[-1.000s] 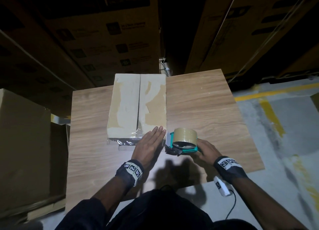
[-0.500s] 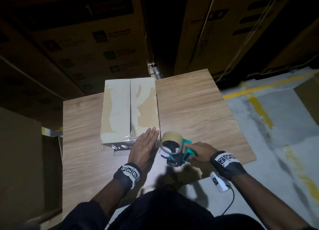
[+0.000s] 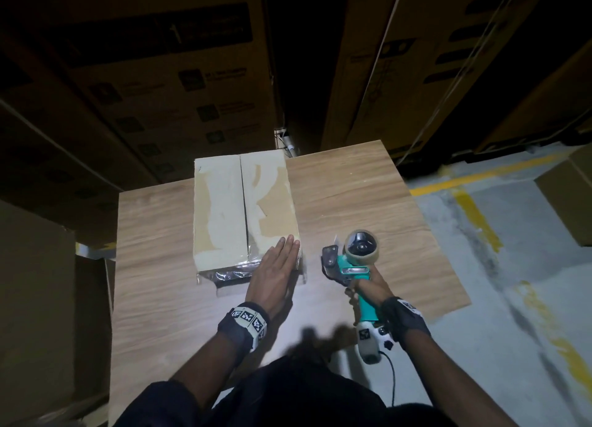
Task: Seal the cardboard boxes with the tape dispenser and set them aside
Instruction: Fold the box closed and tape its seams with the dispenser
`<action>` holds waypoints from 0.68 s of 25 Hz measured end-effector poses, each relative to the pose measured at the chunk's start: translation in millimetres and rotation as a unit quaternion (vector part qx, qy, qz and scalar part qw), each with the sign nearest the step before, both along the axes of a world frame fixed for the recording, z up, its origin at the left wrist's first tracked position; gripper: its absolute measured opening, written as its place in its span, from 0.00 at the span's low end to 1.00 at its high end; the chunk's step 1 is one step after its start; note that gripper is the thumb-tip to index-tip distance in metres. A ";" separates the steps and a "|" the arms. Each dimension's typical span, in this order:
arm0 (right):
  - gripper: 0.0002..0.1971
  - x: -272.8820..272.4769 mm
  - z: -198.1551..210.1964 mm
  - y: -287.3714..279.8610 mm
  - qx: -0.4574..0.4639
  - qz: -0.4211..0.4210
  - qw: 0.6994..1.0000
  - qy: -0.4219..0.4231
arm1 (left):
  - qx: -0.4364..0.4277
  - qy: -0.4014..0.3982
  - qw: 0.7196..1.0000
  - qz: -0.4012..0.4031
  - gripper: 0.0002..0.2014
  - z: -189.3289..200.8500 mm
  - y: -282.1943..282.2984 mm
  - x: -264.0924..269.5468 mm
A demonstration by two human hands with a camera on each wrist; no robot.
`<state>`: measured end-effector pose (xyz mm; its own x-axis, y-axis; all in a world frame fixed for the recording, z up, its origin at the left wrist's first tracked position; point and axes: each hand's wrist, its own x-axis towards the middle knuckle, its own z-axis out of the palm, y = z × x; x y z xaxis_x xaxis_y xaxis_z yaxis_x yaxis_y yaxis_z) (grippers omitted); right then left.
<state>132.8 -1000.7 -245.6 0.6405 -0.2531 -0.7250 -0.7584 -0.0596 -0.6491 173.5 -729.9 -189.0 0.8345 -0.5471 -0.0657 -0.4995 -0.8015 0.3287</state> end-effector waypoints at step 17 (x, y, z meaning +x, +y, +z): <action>0.33 9.4 59.6 92.4 0.055 0.088 0.971 -0.216 | -0.360 0.109 0.830 0.412 0.47 32.1 132.5 -30.3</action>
